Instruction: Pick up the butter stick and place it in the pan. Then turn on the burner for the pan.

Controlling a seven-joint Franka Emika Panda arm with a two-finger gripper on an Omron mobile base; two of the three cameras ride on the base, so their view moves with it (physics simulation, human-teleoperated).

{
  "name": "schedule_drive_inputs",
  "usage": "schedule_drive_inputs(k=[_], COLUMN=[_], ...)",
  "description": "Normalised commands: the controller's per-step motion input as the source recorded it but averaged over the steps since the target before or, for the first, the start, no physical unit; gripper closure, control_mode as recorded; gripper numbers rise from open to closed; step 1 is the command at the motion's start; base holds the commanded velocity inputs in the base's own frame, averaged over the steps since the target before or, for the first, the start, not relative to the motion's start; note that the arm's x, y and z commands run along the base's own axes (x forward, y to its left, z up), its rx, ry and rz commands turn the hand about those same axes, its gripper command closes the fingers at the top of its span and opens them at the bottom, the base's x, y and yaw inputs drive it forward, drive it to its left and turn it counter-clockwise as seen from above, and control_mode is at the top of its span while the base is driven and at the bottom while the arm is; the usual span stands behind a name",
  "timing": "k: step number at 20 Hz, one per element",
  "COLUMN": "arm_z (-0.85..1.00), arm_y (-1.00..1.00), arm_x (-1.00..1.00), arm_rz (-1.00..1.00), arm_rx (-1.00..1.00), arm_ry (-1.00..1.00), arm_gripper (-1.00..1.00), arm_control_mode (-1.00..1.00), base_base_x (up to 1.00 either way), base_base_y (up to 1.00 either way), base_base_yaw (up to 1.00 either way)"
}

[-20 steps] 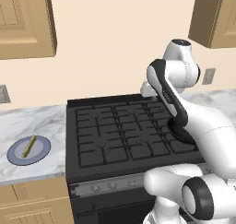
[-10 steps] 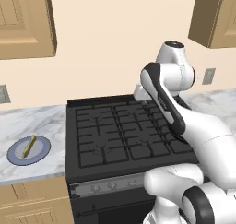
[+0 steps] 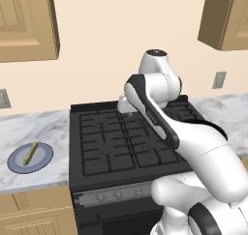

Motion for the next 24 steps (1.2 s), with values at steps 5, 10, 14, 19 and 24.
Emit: schedule_drive_inputs(k=[5, 10, 14, 19, 24], arm_z=[-0.13, -0.3, -0.3, -0.17, -0.06], arm_y=[0.65, 0.69, 0.7, 0.63, 0.54], arm_x=[-0.07, -0.12, -0.01, 0.0, 0.01], arm_rz=[0.01, 0.0, 0.0, -0.04, -0.08], arm_rx=[0.0, 0.0, 0.0, 0.0, 0.0], arm_ry=[0.13, 0.11, 0.08, 0.02, 0.01], arm_gripper=[-1.0, -1.0, -1.0, -1.0, -1.0], arm_control_mode=[-1.0, -1.0, -1.0, -1.0, -1.0], base_base_x=[0.0, 0.0, 0.0, 0.0, 0.0], base_base_y=[0.0, 0.0, 0.0, 0.0, 0.0], base_base_yaw=[0.0, 0.0, 0.0, 0.0, 0.0])
